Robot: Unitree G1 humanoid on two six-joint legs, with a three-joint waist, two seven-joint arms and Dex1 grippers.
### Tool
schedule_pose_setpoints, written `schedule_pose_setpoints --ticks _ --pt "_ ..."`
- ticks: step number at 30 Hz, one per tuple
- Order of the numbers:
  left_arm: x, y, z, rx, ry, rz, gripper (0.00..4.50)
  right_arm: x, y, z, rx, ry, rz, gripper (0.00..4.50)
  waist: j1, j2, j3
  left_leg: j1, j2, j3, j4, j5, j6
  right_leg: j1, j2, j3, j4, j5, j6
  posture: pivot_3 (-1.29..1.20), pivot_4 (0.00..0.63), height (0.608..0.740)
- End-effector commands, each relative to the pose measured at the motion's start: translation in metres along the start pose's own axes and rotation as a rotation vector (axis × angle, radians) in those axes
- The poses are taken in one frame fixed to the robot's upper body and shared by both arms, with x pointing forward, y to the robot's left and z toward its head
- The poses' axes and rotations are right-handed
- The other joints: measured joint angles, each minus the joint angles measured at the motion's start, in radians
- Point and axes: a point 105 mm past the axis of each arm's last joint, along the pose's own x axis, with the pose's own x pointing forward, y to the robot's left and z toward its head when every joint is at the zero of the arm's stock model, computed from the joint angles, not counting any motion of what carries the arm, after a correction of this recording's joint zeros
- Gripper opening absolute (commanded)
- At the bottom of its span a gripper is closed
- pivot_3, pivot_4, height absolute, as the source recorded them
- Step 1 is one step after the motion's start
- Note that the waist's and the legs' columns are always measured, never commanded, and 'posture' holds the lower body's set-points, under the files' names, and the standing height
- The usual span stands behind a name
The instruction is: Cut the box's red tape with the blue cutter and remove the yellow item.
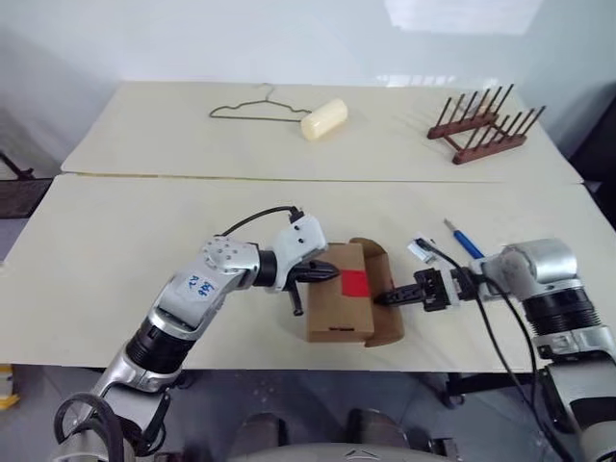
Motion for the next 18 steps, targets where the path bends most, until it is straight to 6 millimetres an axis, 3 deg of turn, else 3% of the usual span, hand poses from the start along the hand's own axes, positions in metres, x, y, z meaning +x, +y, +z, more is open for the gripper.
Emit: schedule_pose_setpoints --ticks 1,6,9,12,15,18 --pt "0.028 -0.002 -0.016 -0.023 0.050 -0.027 0.00 -0.051 0.007 0.024 -0.022 -0.078 -0.137 0.06 0.008 0.005 0.002 -0.004 -0.001 -0.001 0.001 0.001 0.001 -0.001 0.000 0.000 0.000 0.001 0.002 0.00 0.150 0.740" --pt "0.059 -0.001 0.009 0.035 -0.050 -0.036 0.00 -0.096 0.024 0.037 -0.068 -0.104 -0.250 0.06 0.018 0.003 0.004 -0.017 -0.009 0.002 0.006 0.000 0.007 -0.010 0.000 -0.001 -0.001 0.004 0.007 0.00 0.150 0.740" --pt "0.083 -0.003 0.028 0.040 -0.148 -0.043 0.00 -0.124 0.045 0.049 -0.131 -0.132 -0.327 0.06 0.026 0.007 0.006 -0.024 -0.008 0.006 0.010 0.000 0.006 -0.013 0.001 -0.006 -0.001 0.005 0.009 0.00 0.150 0.740" --pt "0.092 -0.007 0.033 0.014 -0.192 -0.048 0.00 -0.128 0.055 0.049 -0.142 -0.122 -0.307 0.06 0.027 0.004 0.008 -0.028 -0.009 0.006 0.013 0.001 0.008 -0.015 0.001 -0.007 -0.003 0.006 0.011 0.00 0.150 0.740" --pt "0.093 -0.011 0.026 0.035 -0.164 -0.063 0.00 -0.122 0.044 0.043 -0.130 -0.099 -0.340 0.06 0.025 0.000 0.008 -0.028 -0.008 0.005 0.012 0.000 0.007 -0.014 0.001 -0.009 -0.003 0.006 0.011 0.00 0.150 0.740" --pt "0.080 -0.010 0.013 0.037 -0.119 -0.073 0.00 -0.110 0.021 0.031 -0.076 -0.101 -0.320 0.06 0.022 -0.002 0.010 -0.028 -0.008 0.005 0.012 0.000 0.007 -0.014 0.000 -0.010 -0.003 0.006 0.011 0.00 0.150 0.740"
